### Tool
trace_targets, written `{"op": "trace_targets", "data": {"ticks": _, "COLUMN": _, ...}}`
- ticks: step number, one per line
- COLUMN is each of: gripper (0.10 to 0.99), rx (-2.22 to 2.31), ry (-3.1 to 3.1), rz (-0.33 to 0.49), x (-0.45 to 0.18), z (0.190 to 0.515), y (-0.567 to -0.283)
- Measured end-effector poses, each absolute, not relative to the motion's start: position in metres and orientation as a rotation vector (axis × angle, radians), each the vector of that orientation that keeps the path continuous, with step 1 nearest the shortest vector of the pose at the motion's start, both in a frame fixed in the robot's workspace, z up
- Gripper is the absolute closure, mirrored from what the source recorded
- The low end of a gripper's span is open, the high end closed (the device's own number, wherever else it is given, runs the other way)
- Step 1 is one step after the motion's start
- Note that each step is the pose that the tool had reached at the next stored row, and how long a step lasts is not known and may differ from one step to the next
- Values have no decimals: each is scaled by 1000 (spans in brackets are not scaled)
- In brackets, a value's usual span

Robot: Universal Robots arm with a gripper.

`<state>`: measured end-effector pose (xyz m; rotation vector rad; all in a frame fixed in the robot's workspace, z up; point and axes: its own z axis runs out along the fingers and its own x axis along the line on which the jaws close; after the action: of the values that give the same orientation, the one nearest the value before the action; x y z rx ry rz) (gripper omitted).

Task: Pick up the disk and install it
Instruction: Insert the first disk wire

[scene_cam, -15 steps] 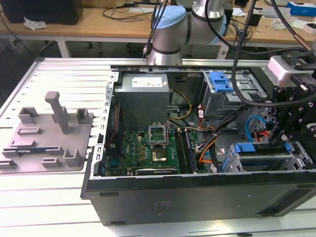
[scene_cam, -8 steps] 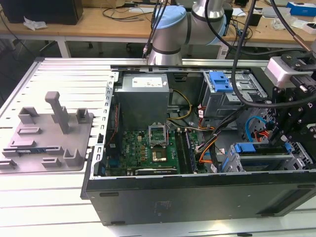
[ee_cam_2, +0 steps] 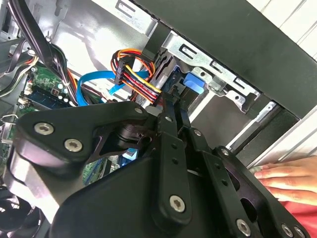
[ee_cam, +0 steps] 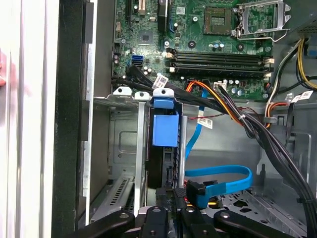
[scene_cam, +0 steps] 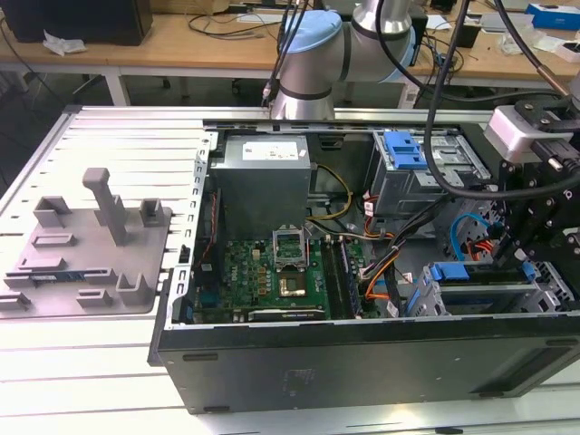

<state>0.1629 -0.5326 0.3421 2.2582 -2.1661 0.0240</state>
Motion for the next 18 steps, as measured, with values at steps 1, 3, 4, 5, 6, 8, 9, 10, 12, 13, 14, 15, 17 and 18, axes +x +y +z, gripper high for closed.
{"op": "trace_targets", "data": {"ticks": 1, "gripper": 922, "rx": 2258, "ry": -2166, "rz": 24, "x": 163, "z": 342, "y": -533}}
{"op": "trace_targets", "data": {"ticks": 3, "gripper": 922, "rx": 2258, "ry": -2166, "rz": 24, "x": 163, "z": 342, "y": -533}}
{"op": "trace_targets", "data": {"ticks": 4, "gripper": 922, "rx": 2259, "ry": -2166, "rz": 23, "x": 163, "z": 342, "y": -533}}
{"op": "trace_targets", "data": {"ticks": 5, "gripper": 922, "rx": 2259, "ry": -2167, "rz": 23, "x": 163, "z": 343, "y": -533}}
{"op": "trace_targets", "data": {"ticks": 6, "gripper": 922, "rx": 2258, "ry": -2166, "rz": 24, "x": 163, "z": 344, "y": -533}}
{"op": "trace_targets", "data": {"ticks": 8, "gripper": 922, "rx": 2258, "ry": -2166, "rz": 24, "x": 163, "z": 345, "y": -532}}
{"op": "trace_targets", "data": {"ticks": 9, "gripper": 922, "rx": 2258, "ry": -2166, "rz": 24, "x": 163, "z": 346, "y": -532}}
{"op": "trace_targets", "data": {"ticks": 10, "gripper": 922, "rx": 2255, "ry": -2168, "rz": 26, "x": 163, "z": 347, "y": -532}}
{"op": "trace_targets", "data": {"ticks": 12, "gripper": 922, "rx": 2239, "ry": -2183, "rz": 26, "x": 163, "z": 347, "y": -531}}
{"op": "trace_targets", "data": {"ticks": 13, "gripper": 922, "rx": 2231, "ry": -2192, "rz": 26, "x": 163, "z": 347, "y": -531}}
{"op": "trace_targets", "data": {"ticks": 14, "gripper": 922, "rx": 2225, "ry": -2197, "rz": 26, "x": 163, "z": 347, "y": -531}}
{"op": "trace_targets", "data": {"ticks": 15, "gripper": 922, "rx": 2222, "ry": -2200, "rz": 26, "x": 163, "z": 347, "y": -531}}
{"op": "trace_targets", "data": {"ticks": 17, "gripper": 922, "rx": 2215, "ry": -2208, "rz": 26, "x": 163, "z": 347, "y": -531}}
{"op": "trace_targets", "data": {"ticks": 18, "gripper": 922, "rx": 2211, "ry": -2211, "rz": 26, "x": 163, "z": 347, "y": -531}}
